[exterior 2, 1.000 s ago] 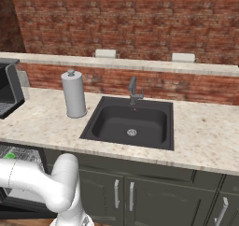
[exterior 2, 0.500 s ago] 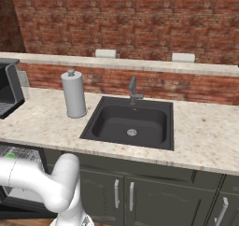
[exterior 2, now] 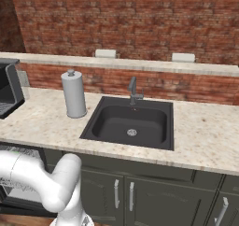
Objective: Pick up the cup and bowl from the counter, place them in the dishwasher, and close the dishwasher door.
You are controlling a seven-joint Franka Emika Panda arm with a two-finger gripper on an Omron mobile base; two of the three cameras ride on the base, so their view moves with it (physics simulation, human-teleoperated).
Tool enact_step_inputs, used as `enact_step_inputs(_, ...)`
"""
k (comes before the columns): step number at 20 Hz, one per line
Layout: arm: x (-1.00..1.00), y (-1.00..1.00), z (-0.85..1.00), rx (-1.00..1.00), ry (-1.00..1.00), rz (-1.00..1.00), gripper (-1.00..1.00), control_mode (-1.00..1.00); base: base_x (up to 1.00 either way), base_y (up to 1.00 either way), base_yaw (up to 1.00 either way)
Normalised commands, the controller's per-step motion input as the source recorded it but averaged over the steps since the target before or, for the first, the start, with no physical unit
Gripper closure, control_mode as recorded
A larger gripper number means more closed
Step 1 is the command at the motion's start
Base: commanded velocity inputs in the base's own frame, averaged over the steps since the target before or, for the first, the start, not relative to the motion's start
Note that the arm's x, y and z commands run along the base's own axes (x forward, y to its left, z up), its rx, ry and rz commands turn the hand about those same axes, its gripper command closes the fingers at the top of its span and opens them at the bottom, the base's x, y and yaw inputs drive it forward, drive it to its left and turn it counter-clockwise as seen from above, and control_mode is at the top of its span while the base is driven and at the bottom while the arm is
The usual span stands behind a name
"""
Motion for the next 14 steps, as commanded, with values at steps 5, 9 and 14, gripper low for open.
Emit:
enact_step_inputs(5,0.14,0.49,-0.38,0.00,-0.02,0.03,-1.00,-1.00,0.00,0.00,0.00)
enact_step_inputs(9,0.62,0.00,-0.04,0.00,-0.02,0.00,-1.00,-1.00,0.00,0.00,0.00)
enact_step_inputs(14,0.95,-0.23,0.00,0.00,0.00,0.00,-1.00,-1.00,0.00,0.00,0.00)
